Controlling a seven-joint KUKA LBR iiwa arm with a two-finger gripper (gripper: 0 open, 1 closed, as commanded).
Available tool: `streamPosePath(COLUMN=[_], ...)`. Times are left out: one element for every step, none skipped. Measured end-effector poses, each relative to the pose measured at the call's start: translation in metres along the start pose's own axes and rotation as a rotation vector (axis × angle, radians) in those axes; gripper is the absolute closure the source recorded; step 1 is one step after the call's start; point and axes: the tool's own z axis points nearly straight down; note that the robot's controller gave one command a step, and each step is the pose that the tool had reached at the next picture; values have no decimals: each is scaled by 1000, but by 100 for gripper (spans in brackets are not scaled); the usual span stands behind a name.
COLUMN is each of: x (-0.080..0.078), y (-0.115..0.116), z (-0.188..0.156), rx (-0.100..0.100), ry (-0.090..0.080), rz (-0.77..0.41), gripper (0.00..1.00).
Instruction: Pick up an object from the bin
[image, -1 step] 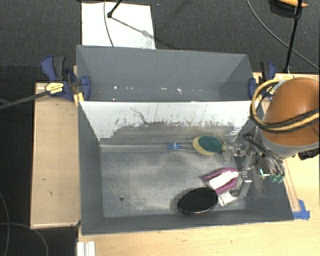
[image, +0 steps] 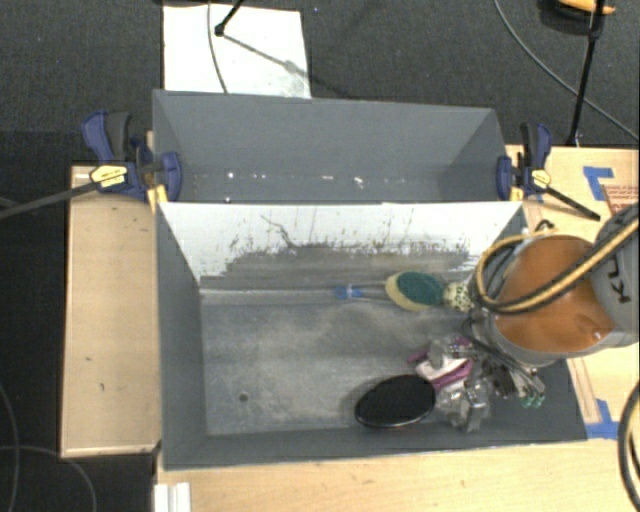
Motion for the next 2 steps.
streamPosePath(x=[-1, -38], y=[1, -22], z=[-4, -142], rx=[1, 3], ry=[-3, -3], rz=[-6, -19], gripper=[100, 100])
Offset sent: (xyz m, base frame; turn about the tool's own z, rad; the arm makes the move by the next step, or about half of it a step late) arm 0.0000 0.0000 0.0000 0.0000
